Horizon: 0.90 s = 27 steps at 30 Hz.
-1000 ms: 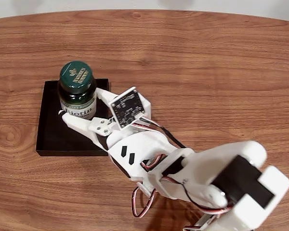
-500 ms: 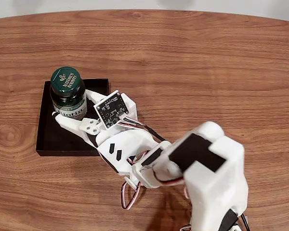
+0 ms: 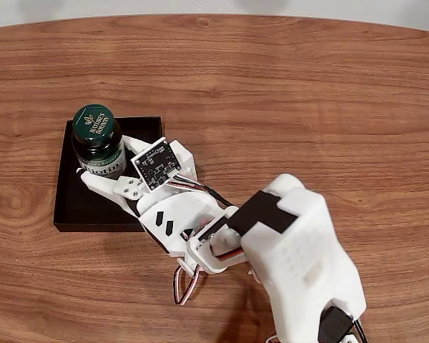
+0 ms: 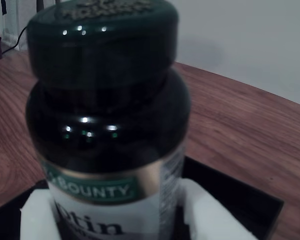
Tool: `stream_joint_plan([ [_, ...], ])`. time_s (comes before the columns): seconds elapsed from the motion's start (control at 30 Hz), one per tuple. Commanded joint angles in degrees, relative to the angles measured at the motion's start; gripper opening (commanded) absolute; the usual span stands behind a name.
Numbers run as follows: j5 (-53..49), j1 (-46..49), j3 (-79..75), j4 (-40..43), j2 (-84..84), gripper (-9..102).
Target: Pick up the pill bottle and place it in the black box.
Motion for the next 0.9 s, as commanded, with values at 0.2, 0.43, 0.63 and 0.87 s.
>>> stream_joint_plan([
  [0.2, 0.62, 1.41, -5.71, -3.69, -2.11, 17],
  [0.43, 1.23, 2.02, -6.33, -3.96, -4.13, 23],
  [0.63, 1.23, 2.37, -7.82, -4.39, -6.24, 28],
  [0.87, 2.02, 2.64, -10.2, -6.15, -9.76, 34],
])
